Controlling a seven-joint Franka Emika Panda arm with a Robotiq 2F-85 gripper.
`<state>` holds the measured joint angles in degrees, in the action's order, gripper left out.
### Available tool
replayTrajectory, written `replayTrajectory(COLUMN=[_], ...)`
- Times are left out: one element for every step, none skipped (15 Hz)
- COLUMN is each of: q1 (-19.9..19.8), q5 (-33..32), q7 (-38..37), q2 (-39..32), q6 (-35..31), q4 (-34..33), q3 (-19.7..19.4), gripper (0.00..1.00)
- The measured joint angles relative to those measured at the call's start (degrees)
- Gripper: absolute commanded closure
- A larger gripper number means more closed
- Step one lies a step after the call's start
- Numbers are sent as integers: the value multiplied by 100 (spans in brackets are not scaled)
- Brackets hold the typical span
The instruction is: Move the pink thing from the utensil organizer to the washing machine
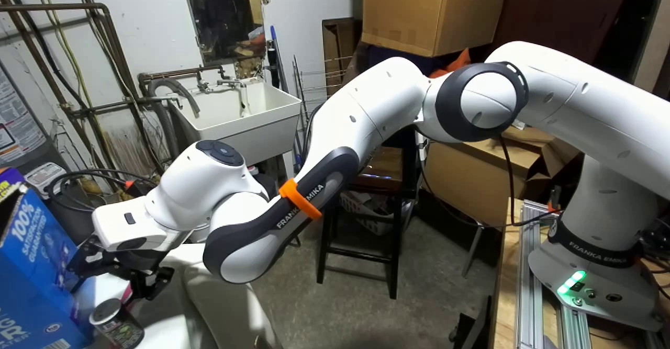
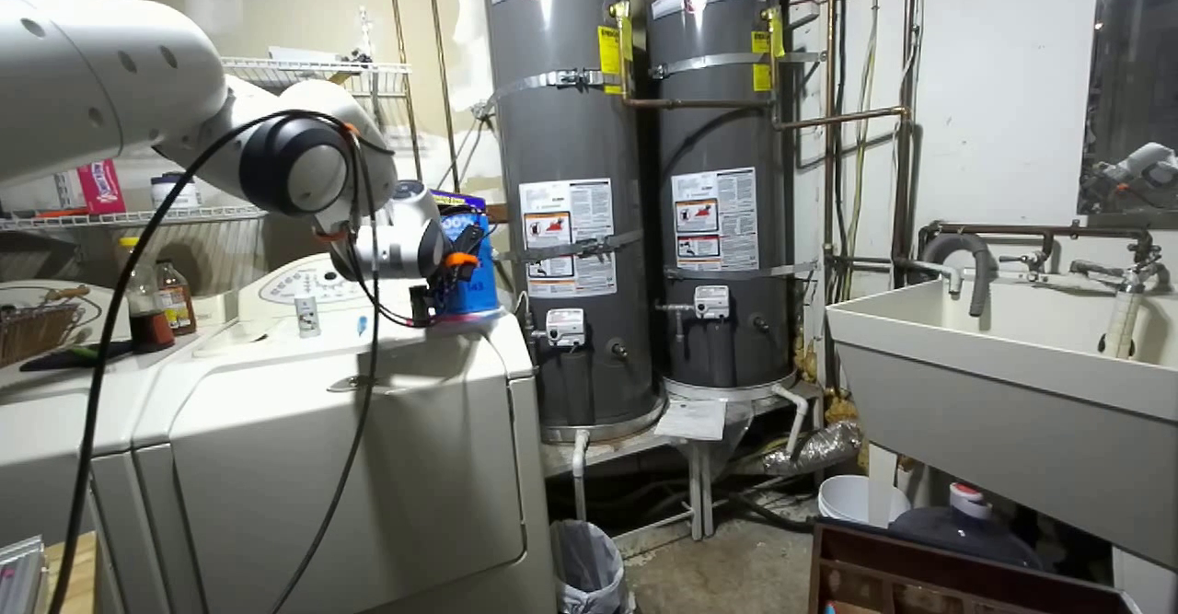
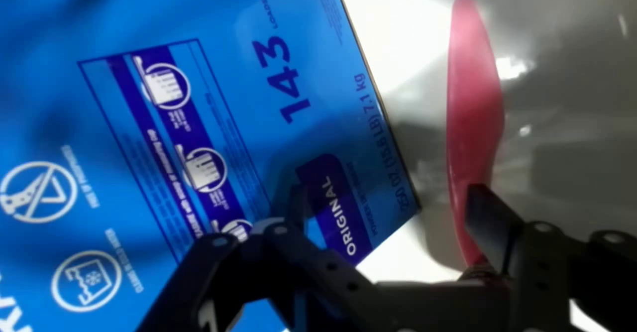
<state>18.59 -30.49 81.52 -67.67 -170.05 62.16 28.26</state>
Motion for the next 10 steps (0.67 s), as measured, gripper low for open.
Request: replayTrajectory(q1=[200, 428, 641, 851, 1056, 1266, 1488, 1724, 1972, 2236], q5=[-43, -86, -100, -103, -105, -105, -106, -106, -106, -116], q7=[-353, -757, -1154, -1556, -1961, -2367, -2778, -3192, -3599, -3999], q2=[137, 280, 415, 547, 672, 784, 878, 958, 1013, 1040], q6=[-68, -172, -247, -286, -301, -301, -299, -286, -264, -254], q4=[12, 12, 2, -10, -11, -11, -11, -11, -16, -37], q3=[-386, -828, -1258, -1695, -2130, -2569, -3008, -3458, -3903, -4359], gripper=[0, 0, 0, 0, 0, 0, 0, 0, 0, 0])
